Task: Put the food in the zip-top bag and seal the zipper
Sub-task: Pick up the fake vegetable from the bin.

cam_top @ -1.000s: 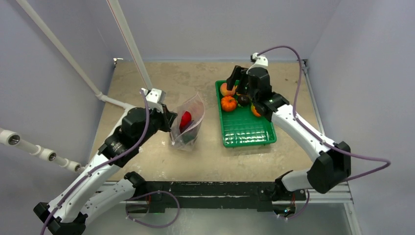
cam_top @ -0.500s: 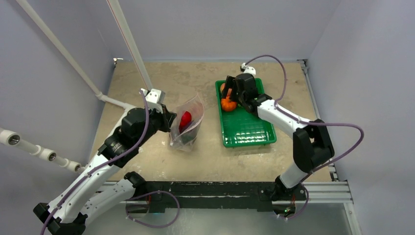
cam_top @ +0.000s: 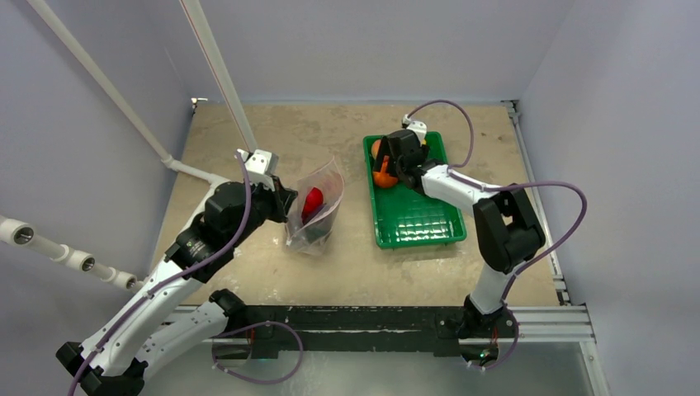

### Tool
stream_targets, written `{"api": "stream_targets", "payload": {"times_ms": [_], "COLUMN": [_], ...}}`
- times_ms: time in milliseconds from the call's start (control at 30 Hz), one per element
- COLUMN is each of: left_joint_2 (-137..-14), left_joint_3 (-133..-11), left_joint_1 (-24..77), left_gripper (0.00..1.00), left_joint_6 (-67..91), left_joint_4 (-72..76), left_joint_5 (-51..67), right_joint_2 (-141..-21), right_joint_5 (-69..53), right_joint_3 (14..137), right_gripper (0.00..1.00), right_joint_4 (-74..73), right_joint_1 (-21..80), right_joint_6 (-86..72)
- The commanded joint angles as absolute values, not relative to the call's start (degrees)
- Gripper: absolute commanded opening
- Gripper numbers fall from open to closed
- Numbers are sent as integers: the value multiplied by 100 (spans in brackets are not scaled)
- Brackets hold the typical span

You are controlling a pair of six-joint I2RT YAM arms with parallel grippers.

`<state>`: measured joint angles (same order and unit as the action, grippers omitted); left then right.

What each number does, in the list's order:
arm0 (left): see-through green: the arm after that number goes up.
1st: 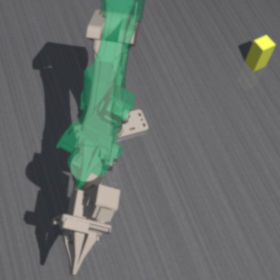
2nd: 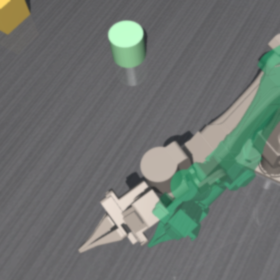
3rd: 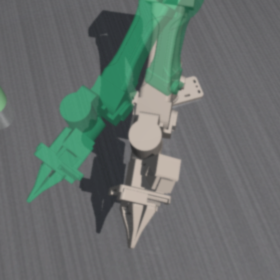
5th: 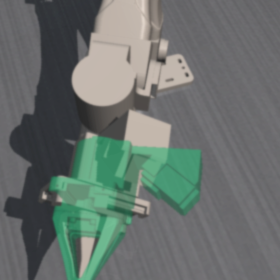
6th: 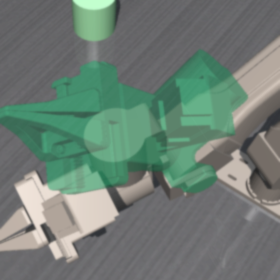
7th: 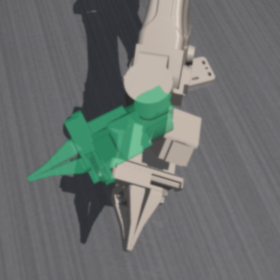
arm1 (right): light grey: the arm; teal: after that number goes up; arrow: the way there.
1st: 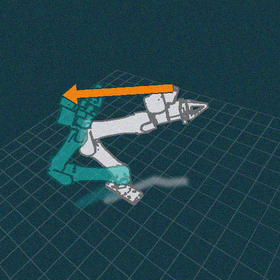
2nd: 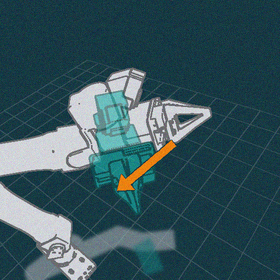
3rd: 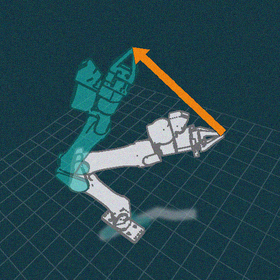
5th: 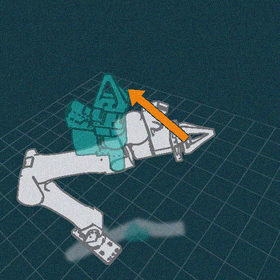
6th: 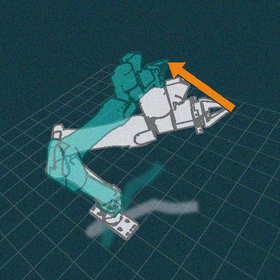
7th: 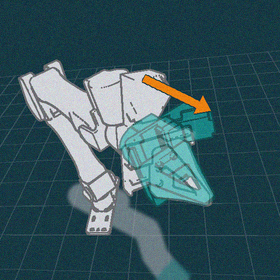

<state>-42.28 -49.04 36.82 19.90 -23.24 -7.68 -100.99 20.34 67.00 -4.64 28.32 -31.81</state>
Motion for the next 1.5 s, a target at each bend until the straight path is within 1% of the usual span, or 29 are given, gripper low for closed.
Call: {"api": "stream_targets", "payload": {"times_ms": [0, 333, 600, 800, 1000, 1467], "left_joint_2": [-4183, -4201, -4201, -4158, -4144, -4146], "left_joint_3": [-4912, -4905, -4912, -4902, -4900, -4896], "left_joint_1": [3683, 3633, 3617, 3614, 3616, 3612], "left_gripper": [0, 0, 0, 0, 0, 0], "left_joint_6": [1883, 1880, 1877, 1863, 1858, 1855], "left_joint_4": [-2219, -2219, -2223, -2214, -2207, -2205], "left_joint_5": [-831, -792, -778, -776, -749, -749], "right_joint_2": [-10063, -9905, -9893, -9760, -9874, -10403], "right_joint_5": [2734, 3273, 2898, 2711, 2336, 1879], "right_joint_3": [7015, 7010, 7060, 6849, 6817, 6715], "right_gripper": [91, 93, 93, 94, 94, 94], "right_joint_4": [-283, -34, 207, 509, 603, 580], "right_joint_1": [2826, 3033, 3232, 3245, 3255, 3240], "right_joint_6": [-3135, -1993, -1294, -827, -719, -1089]}}
